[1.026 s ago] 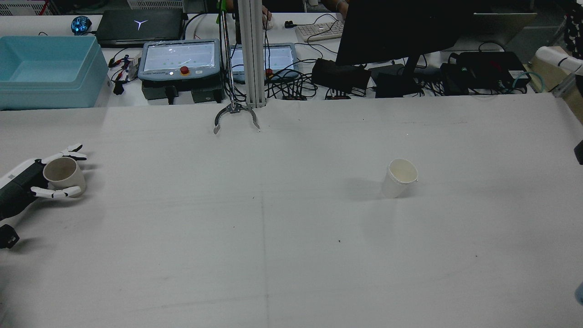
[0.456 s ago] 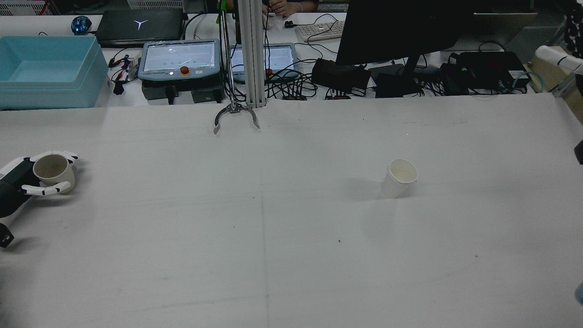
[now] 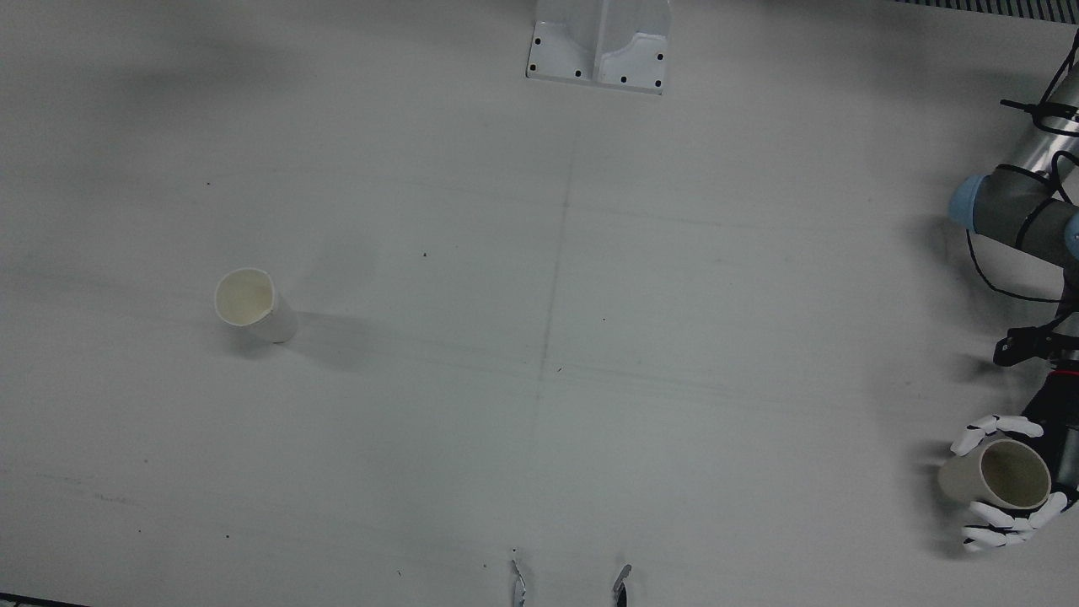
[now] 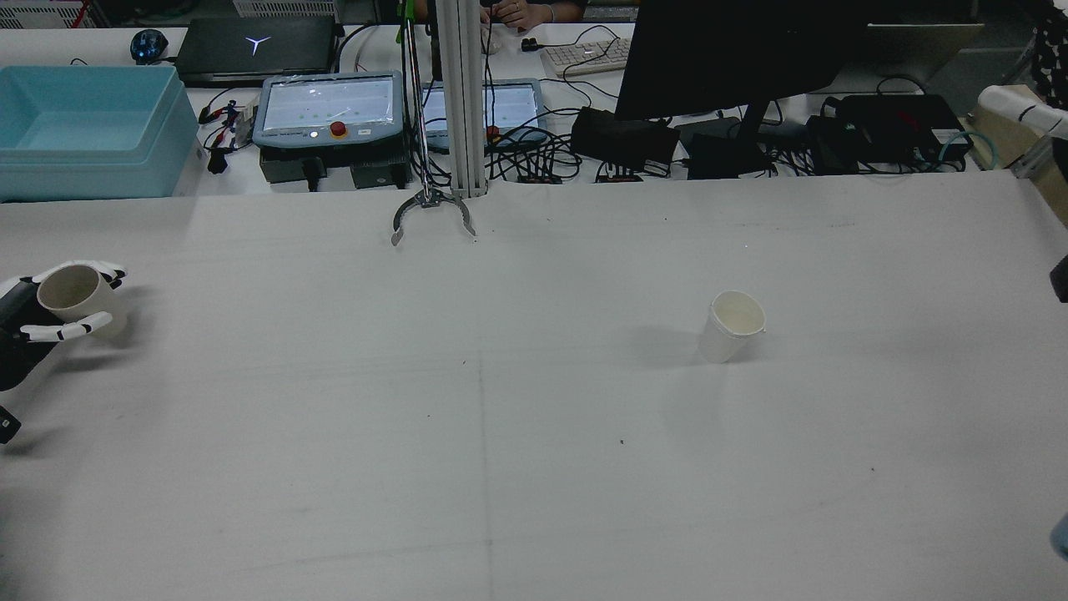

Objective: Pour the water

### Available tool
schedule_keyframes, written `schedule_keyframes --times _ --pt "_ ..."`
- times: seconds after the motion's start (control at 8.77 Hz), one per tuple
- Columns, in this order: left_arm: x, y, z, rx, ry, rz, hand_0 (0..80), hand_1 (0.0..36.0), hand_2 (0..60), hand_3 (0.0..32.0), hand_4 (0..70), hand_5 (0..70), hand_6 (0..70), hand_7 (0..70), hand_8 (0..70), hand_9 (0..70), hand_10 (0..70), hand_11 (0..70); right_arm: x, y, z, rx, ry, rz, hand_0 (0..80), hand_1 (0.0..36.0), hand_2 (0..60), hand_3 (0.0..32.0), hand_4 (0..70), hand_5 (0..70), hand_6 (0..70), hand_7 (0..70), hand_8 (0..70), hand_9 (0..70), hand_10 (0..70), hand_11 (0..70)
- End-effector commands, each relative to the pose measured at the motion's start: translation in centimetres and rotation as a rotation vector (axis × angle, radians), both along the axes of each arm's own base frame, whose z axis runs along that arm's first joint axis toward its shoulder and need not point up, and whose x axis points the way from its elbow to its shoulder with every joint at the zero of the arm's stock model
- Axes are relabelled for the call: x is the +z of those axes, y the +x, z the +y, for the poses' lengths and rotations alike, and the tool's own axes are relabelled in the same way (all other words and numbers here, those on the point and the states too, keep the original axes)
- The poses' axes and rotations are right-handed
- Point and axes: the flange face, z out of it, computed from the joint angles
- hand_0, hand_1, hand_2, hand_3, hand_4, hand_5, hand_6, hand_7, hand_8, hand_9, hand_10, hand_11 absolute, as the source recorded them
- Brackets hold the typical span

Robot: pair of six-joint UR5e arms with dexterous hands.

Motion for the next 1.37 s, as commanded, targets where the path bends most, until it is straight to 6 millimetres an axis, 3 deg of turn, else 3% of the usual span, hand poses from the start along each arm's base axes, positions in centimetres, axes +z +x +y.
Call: schedule_keyframes --times 0.0,0.11,0.23,0.46,0.68,0.91,1.25 --pt "0.5 -1.0 0.9 -0.019 -0.006 0.062 55.0 36.0 60.0 0.0 43.9 70.0 18.8 34.5 15.3 24.4 9.8 16.5 3.3 -3.1 -2.3 -0.033 -0.053 0.033 41.9 11.3 15.4 0.0 4.6 2.0 0.6 0.6 0.0 0.4 0.0 0.0" --pt "0.2 -2.0 2.0 -0.019 -0.004 0.064 54.8 36.0 60.0 0.0 44.1 70.0 19.0 34.5 15.4 24.4 9.7 16.3 5.5 -5.4 -3.2 -0.062 -0.058 0.038 41.8 11.5 16.3 0.0 4.2 1.4 0.5 0.7 0.0 0.8 0.0 0.0" --pt "-0.3 -3.0 3.2 -0.018 -0.01 0.059 54.6 36.0 60.0 0.0 44.8 70.0 19.4 34.8 15.7 24.6 9.7 16.3 9.0 -7.3 -4.7 -0.075 -0.054 0.036 42.4 12.0 16.8 0.0 4.1 0.2 0.1 0.2 0.0 1.0 0.0 0.0" --pt "-0.9 -3.4 3.5 -0.019 -0.007 0.064 58.2 36.0 60.0 0.0 45.8 70.0 20.2 35.6 16.2 25.2 9.9 16.7 18.4 -11.2 -7.6 -0.104 -0.067 0.038 43.3 12.7 16.3 0.0 0.3 0.0 0.0 0.0 0.0 1.8 0.8 2.6" --pt "-1.1 -3.6 3.9 -0.018 -0.013 0.059 58.8 36.0 60.0 0.0 46.2 70.0 20.0 35.6 15.8 24.8 9.6 16.3 20.4 -13.0 -7.4 -0.094 -0.044 0.025 43.4 11.9 13.1 0.0 0.9 0.0 0.0 0.0 0.2 2.1 1.4 3.3" --pt "-1.2 -3.7 4.0 -0.018 -0.014 0.059 59.1 36.0 60.0 0.0 45.7 70.0 20.1 35.8 15.7 24.8 9.6 16.3 20.2 -15.5 -5.9 -0.054 -0.057 0.114 45.5 13.4 13.7 0.0 0.0 0.0 0.0 0.0 0.6 3.0 4.3 7.9" --pt "-0.9 -4.2 4.5 -0.018 -0.017 0.056 59.4 36.0 60.0 0.0 45.4 70.0 20.0 35.5 15.6 24.7 9.5 16.1 20.6 -23.0 -0.8 -0.043 -0.073 0.179 45.7 14.9 13.7 0.0 0.0 0.0 0.0 0.0 0.0 1.7 3.3 6.6"
